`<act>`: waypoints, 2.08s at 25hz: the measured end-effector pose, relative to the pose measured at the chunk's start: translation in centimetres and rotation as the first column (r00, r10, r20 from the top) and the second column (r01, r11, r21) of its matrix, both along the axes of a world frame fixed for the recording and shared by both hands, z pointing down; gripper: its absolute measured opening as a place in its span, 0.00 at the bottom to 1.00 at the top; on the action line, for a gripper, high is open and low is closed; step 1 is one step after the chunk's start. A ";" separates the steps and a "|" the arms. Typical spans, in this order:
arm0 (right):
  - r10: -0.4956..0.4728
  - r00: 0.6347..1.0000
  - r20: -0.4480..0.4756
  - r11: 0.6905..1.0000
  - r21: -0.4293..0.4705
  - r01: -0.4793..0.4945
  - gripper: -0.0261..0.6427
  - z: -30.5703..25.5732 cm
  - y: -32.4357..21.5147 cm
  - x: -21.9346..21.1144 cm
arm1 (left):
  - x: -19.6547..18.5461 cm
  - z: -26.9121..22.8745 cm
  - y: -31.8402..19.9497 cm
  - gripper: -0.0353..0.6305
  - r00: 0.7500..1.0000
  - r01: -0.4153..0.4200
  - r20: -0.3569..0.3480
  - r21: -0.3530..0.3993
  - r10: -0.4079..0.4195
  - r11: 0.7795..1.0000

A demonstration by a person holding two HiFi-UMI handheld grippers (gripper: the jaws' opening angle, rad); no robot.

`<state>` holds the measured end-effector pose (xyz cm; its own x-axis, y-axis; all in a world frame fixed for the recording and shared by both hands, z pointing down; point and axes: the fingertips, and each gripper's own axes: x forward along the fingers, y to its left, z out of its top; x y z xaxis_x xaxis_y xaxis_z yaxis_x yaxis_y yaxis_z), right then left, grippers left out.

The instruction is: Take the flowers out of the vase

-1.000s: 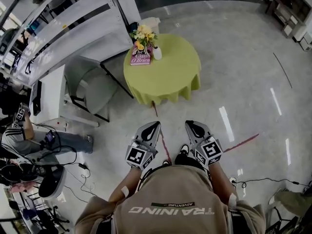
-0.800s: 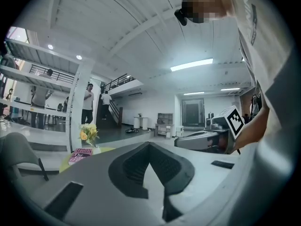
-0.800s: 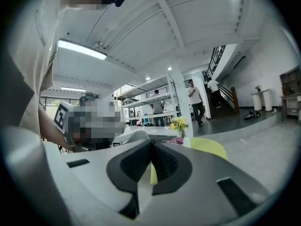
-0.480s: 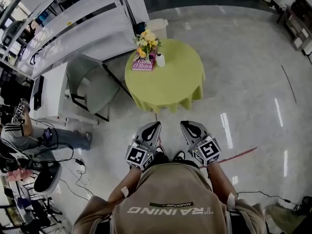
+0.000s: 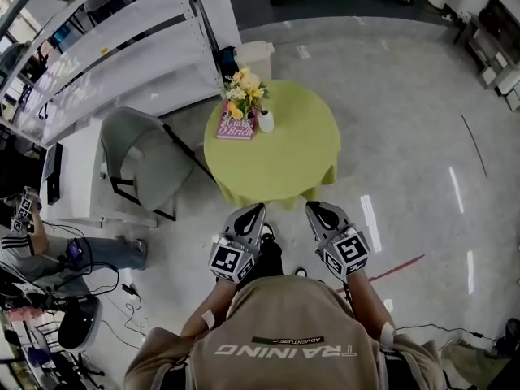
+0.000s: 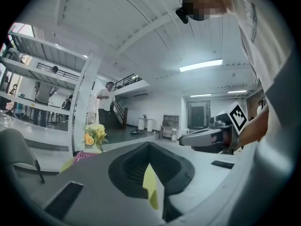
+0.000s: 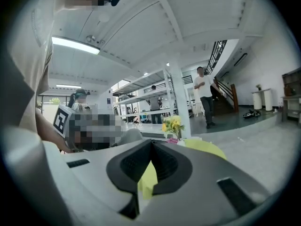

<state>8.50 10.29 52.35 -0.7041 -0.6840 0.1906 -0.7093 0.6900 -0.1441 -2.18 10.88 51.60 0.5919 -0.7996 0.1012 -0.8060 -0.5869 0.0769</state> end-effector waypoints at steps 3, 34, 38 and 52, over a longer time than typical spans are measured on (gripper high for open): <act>0.025 1.000 0.000 1.000 0.008 -0.025 0.04 -0.6 -3.7 -0.5 | -1.2 -0.1 -3.6 0.06 1.000 -0.016 0.011 0.015 0.016 1.000; -0.112 0.985 -0.131 0.993 -0.037 0.108 0.04 4.2 -30.1 -6.4 | -6.0 3.3 -28.3 0.06 0.994 0.094 0.059 -0.095 -0.089 0.991; -0.169 0.976 -0.140 0.985 -0.046 0.164 0.04 5.5 -31.9 -7.5 | -5.7 4.0 -29.1 0.06 0.990 0.134 0.065 -0.102 -0.128 0.986; -0.256 0.920 -0.296 0.962 -0.173 0.212 0.24 13.9 -37.4 -13.7 | -7.9 7.0 -29.2 0.06 0.993 0.115 0.026 -0.168 -0.112 0.979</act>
